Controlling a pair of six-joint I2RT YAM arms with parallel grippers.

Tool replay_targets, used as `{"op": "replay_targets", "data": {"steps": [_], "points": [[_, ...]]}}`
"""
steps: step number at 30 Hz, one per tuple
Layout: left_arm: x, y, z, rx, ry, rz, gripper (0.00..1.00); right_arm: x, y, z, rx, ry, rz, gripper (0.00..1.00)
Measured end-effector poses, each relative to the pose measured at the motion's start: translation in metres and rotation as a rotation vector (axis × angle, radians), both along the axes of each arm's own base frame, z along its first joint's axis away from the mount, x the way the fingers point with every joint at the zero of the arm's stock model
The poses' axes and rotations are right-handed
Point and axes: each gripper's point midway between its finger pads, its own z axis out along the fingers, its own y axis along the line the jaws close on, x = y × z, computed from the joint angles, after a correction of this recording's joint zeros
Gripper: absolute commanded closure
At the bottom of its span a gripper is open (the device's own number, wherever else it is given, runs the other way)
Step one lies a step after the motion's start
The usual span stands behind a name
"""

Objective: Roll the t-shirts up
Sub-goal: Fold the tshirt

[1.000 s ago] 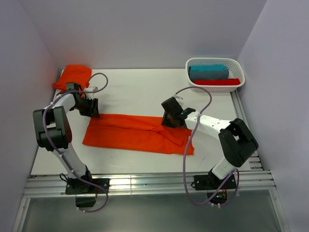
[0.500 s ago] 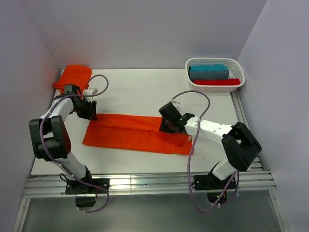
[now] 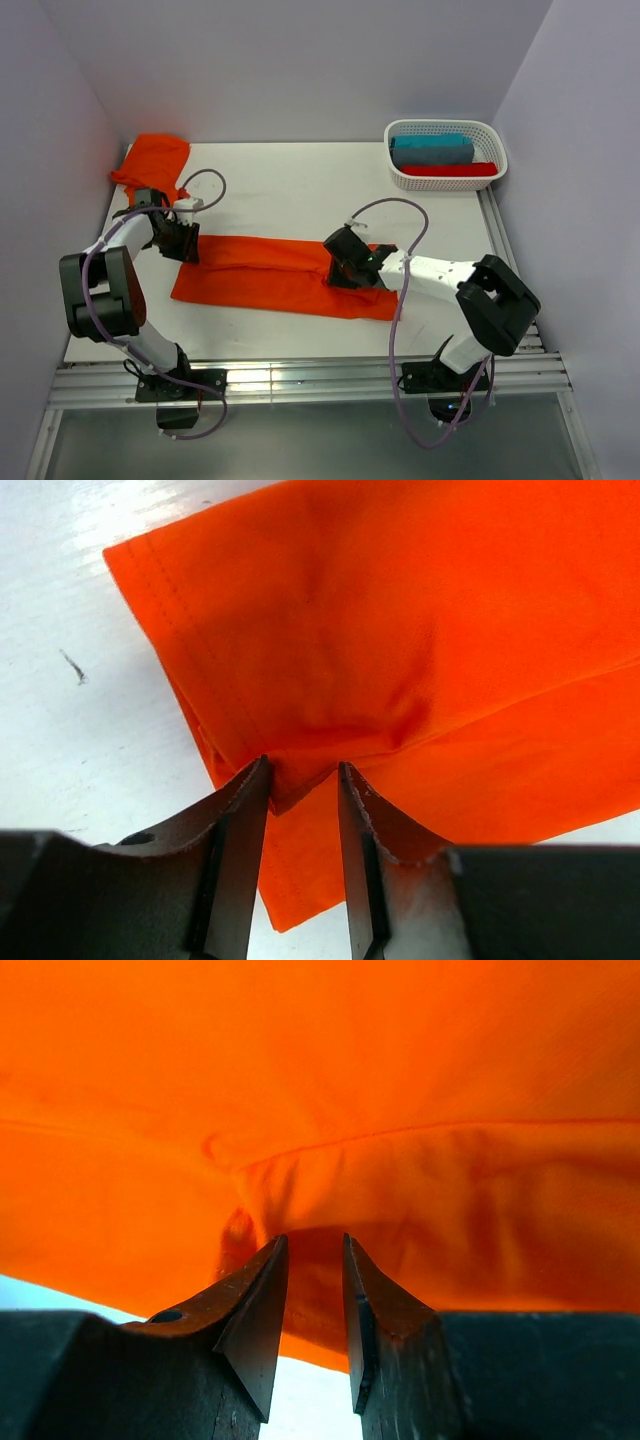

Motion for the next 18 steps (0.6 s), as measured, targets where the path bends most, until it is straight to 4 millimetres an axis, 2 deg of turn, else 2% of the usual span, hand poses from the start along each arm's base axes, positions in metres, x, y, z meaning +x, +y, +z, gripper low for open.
{"op": "replay_targets", "data": {"steps": [5,11,13,18], "points": [[0.000,0.008,-0.001,0.023,-0.006,0.020,0.63,-0.006,0.005,-0.002,0.004,0.004,0.013,0.65],[0.006,0.017,-0.002,0.056,-0.026,0.042,0.69,-0.020,-0.002,-0.018,-0.014,0.032,0.014,0.65],[0.008,0.019,-0.002,0.065,-0.032,0.051,0.76,-0.025,-0.007,-0.024,-0.023,0.046,0.005,0.64],[0.010,0.020,-0.003,0.066,-0.035,0.058,0.94,-0.030,-0.012,-0.022,-0.007,0.037,-0.011,0.64]]}}
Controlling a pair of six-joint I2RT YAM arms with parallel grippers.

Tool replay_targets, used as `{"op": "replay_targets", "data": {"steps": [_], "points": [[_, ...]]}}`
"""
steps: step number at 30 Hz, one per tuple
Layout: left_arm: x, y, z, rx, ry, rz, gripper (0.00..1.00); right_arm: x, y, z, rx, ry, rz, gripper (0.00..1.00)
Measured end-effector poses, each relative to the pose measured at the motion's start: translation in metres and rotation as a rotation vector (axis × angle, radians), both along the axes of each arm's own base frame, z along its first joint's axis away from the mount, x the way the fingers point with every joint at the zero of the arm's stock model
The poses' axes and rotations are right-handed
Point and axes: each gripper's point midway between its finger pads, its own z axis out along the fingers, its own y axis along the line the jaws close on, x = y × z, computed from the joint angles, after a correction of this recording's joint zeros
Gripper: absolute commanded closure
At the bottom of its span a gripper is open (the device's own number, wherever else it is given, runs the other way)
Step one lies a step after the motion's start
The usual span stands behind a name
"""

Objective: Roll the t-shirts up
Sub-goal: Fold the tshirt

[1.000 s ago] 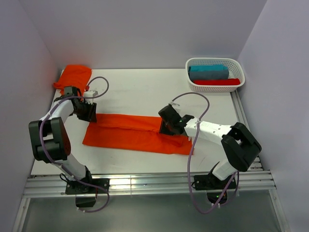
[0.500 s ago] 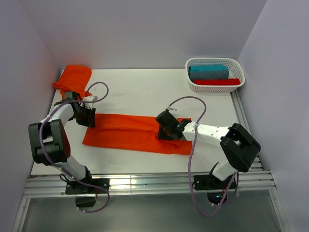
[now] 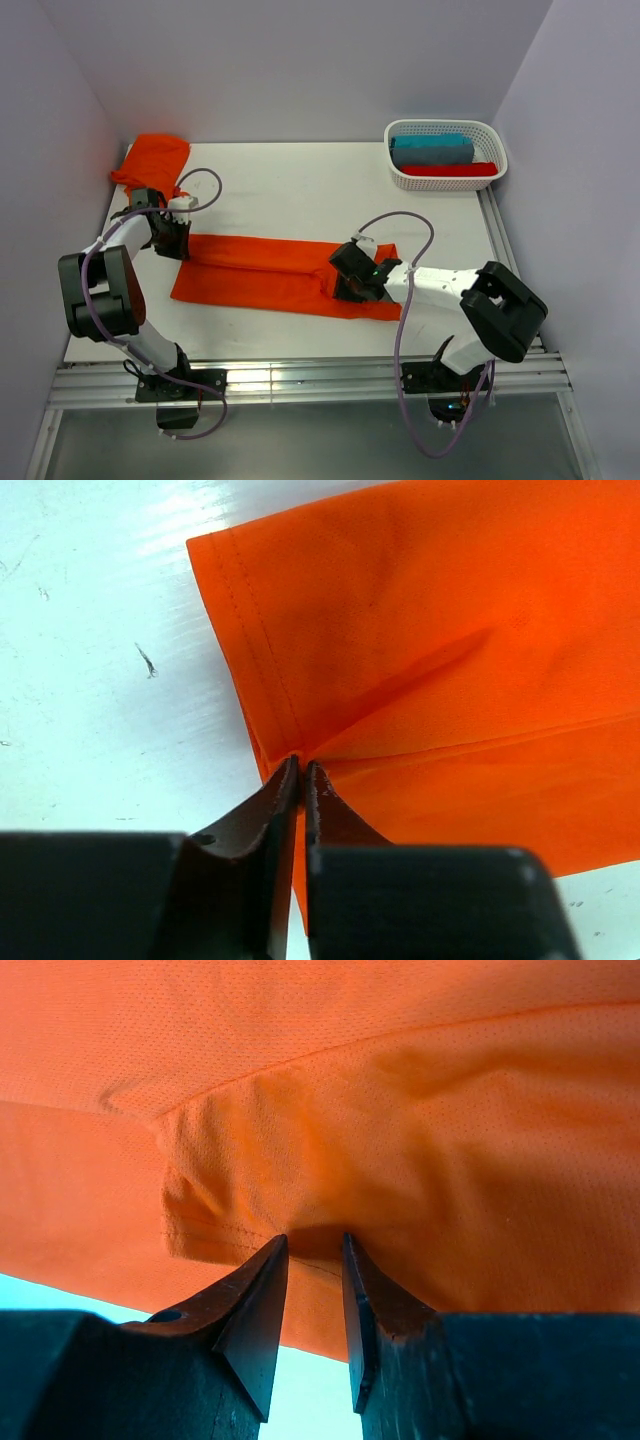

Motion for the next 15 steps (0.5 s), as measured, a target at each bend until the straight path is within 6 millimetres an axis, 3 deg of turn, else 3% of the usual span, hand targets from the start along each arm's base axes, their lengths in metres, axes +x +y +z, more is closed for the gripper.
{"op": "replay_targets", "data": {"steps": [8,11,15], "points": [[0.006,0.001,0.009,0.001,-0.039,0.014,0.92,0.000,-0.001,0.000,0.006,0.000,-0.017,0.63],[0.010,0.002,0.021,0.010,-0.084,0.014,0.86,0.000,0.000,0.000,0.008,0.000,-0.022,0.63],[0.015,0.002,0.032,0.017,-0.131,0.006,0.69,0.001,-0.001,0.000,0.009,0.000,-0.027,0.63]]}}
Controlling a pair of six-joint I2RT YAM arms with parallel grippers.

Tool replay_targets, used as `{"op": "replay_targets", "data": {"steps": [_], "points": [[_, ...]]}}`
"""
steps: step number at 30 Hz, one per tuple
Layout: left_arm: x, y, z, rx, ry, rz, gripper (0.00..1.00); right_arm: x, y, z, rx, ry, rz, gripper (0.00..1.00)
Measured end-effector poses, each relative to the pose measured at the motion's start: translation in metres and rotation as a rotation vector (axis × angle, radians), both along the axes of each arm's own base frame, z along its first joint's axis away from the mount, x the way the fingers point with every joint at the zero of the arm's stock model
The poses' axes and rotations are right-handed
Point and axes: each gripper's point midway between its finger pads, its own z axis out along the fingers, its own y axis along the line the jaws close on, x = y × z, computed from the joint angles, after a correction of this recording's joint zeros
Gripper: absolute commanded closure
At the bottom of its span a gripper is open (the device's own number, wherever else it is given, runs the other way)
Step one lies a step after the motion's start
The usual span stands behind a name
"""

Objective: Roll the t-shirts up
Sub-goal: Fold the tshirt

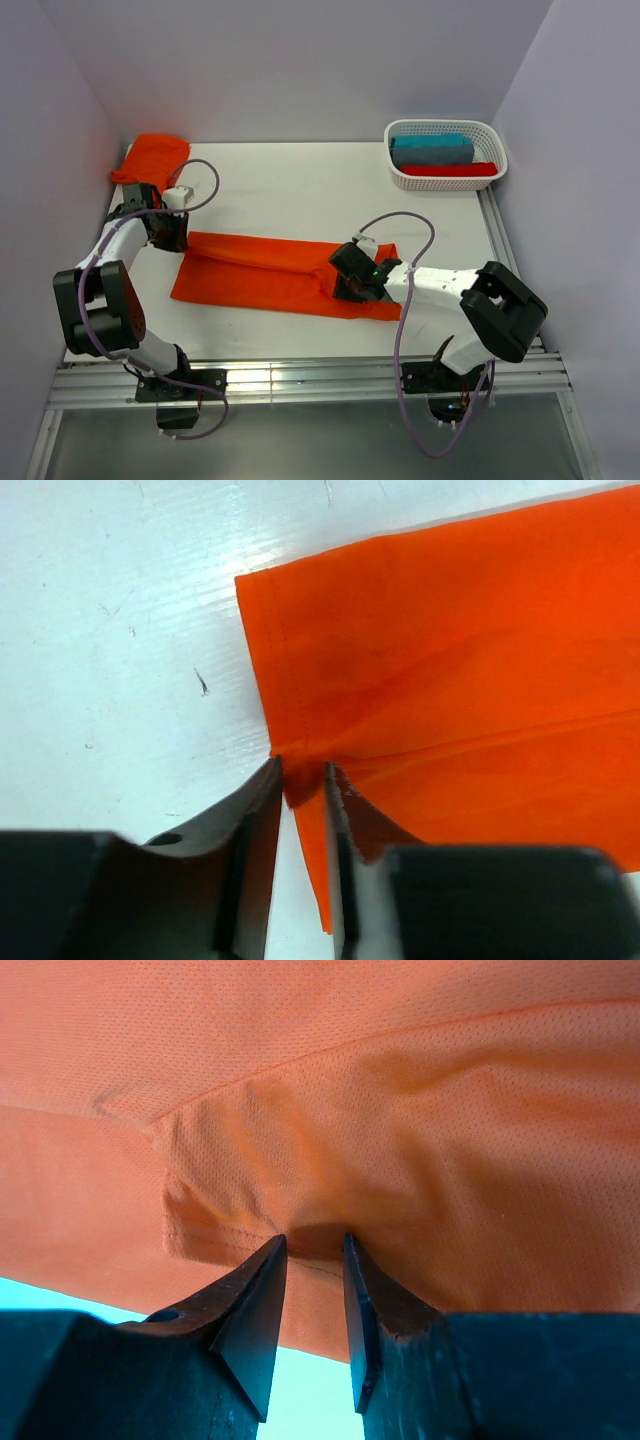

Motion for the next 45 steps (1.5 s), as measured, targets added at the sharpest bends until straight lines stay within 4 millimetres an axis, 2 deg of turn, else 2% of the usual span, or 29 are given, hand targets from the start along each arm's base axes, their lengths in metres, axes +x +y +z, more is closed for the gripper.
{"op": "replay_targets", "data": {"steps": [5,10,13,16,19,22,25,29,38,45], "points": [[-0.010,0.002,-0.004,0.015,0.000,-0.026,0.48,0.001,-0.002,0.001,0.000,-0.003,-0.008,0.60],[-0.018,0.007,-0.008,0.010,0.022,-0.026,0.43,0.001,-0.009,0.007,-0.006,-0.014,-0.021,0.55],[-0.020,0.008,-0.004,-0.003,0.033,-0.020,0.40,0.002,-0.013,0.020,0.005,-0.035,-0.033,0.50],[-0.013,0.011,0.007,-0.009,0.019,-0.009,0.39,0.007,-0.022,0.036,0.035,-0.070,-0.067,0.44],[-0.003,0.012,0.018,-0.015,-0.005,0.000,0.39,0.016,-0.043,0.045,0.049,-0.091,-0.137,0.37],[0.005,0.014,0.019,-0.019,-0.006,0.005,0.38,0.023,-0.078,0.040,0.028,-0.083,-0.244,0.34],[0.001,0.012,0.014,-0.031,0.020,0.003,0.38,0.019,-0.108,0.024,-0.019,-0.039,-0.318,0.29],[-0.004,0.009,0.012,-0.043,0.040,-0.003,0.38,0.010,-0.129,0.010,-0.054,0.006,-0.359,0.27],[-0.009,0.003,0.012,-0.072,0.058,-0.018,0.38,0.016,-0.140,0.005,-0.053,0.028,-0.391,0.27],[-0.011,0.000,0.012,-0.092,0.063,-0.027,0.38,0.020,-0.135,-0.001,-0.045,0.037,-0.366,0.29]]}}
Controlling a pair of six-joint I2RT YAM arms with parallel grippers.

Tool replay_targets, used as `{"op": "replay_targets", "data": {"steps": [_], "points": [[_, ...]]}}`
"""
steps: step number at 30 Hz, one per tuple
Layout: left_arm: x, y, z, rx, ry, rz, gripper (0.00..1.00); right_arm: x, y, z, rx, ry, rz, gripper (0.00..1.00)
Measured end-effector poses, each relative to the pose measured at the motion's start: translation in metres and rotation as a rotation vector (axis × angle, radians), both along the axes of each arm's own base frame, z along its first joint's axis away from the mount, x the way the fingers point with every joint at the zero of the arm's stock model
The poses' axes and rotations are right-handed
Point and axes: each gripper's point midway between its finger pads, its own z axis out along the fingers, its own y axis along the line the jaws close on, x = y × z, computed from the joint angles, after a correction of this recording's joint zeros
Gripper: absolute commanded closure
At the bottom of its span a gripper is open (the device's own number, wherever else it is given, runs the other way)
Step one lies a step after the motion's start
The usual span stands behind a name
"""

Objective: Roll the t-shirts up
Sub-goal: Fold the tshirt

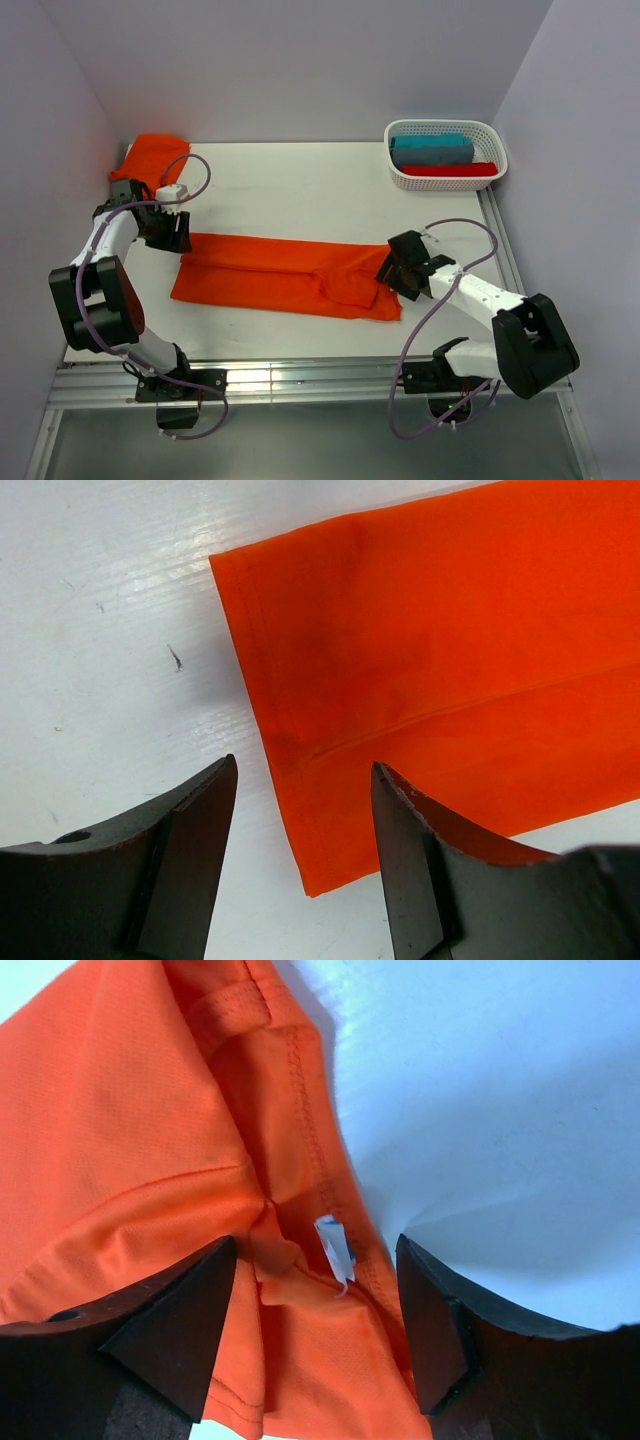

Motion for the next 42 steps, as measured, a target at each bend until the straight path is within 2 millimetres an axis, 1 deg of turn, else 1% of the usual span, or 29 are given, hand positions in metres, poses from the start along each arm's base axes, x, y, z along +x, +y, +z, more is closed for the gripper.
{"op": "replay_targets", "data": {"steps": [2,5,8,10,11,13,14,17,19,23,26,28,31,32,34,35,37,40,42], "points": [[-0.001,-0.001,0.000,-0.005,0.003,-0.002,0.39,0.003,0.001,-0.001,0.003,-0.005,0.003,0.32],[-0.001,-0.001,0.000,-0.007,0.004,-0.003,0.39,0.009,0.003,0.000,0.010,-0.018,0.004,0.40],[-0.001,-0.002,0.000,-0.009,0.003,-0.003,0.39,0.009,0.005,-0.002,0.014,-0.013,0.009,0.51],[-0.001,-0.002,0.000,-0.012,0.003,-0.005,0.39,0.010,0.004,-0.003,0.010,-0.007,0.012,0.55],[-0.001,-0.003,0.000,-0.013,0.003,-0.005,0.39,0.011,0.004,-0.004,0.006,-0.004,0.016,0.65],[-0.001,-0.003,0.000,-0.015,0.002,-0.006,0.39,0.013,0.005,-0.005,-0.005,0.006,0.027,0.78],[-0.001,-0.003,0.000,-0.015,0.002,-0.006,0.39,0.013,0.005,-0.005,-0.013,0.017,0.029,0.88],[-0.001,-0.003,0.000,-0.015,0.003,-0.006,0.39,0.016,0.002,-0.005,-0.037,0.036,0.035,0.97],[-0.001,-0.003,0.000,-0.015,0.003,-0.005,0.39,0.020,-0.004,-0.005,-0.063,0.056,0.031,0.98],[-0.001,-0.003,0.001,-0.017,0.005,-0.003,0.38,0.031,-0.021,0.000,-0.118,0.074,0.005,0.98],[-0.001,-0.003,0.001,-0.017,0.005,-0.003,0.38,0.039,-0.040,0.004,-0.160,0.087,-0.026,0.98],[0.001,-0.003,-0.001,-0.019,0.010,-0.002,0.37,0.044,-0.056,0.005,-0.190,0.100,-0.050,0.97],[0.003,-0.004,-0.006,-0.034,0.030,-0.006,0.36,0.047,-0.078,0.004,-0.224,0.124,-0.087,0.82],[0.003,-0.005,-0.009,-0.043,0.040,-0.008,0.36,0.048,-0.084,0.004,-0.237,0.136,-0.094,0.71],[0.004,-0.008,-0.014,-0.071,0.068,-0.014,0.36,0.052,-0.096,0.004,-0.266,0.152,-0.112,0.58],[0.006,-0.010,-0.016,-0.083,0.076,-0.016,0.35,0.053,-0.099,0.005,-0.279,0.158,-0.114,0.47],[0.010,-0.013,-0.018,-0.113,0.094,-0.024,0.35,0.053,-0.102,0.008,-0.294,0.161,-0.114,0.38],[0.017,-0.022,-0.018,-0.172,0.113,-0.030,0.34,0.049,-0.102,0.020,-0.302,0.146,-0.117,0.37],[0.020,-0.029,-0.016,-0.212,0.123,-0.039,0.34,0.047,-0.093,0.036,-0.285,0.102,-0.116,0.38]]}}
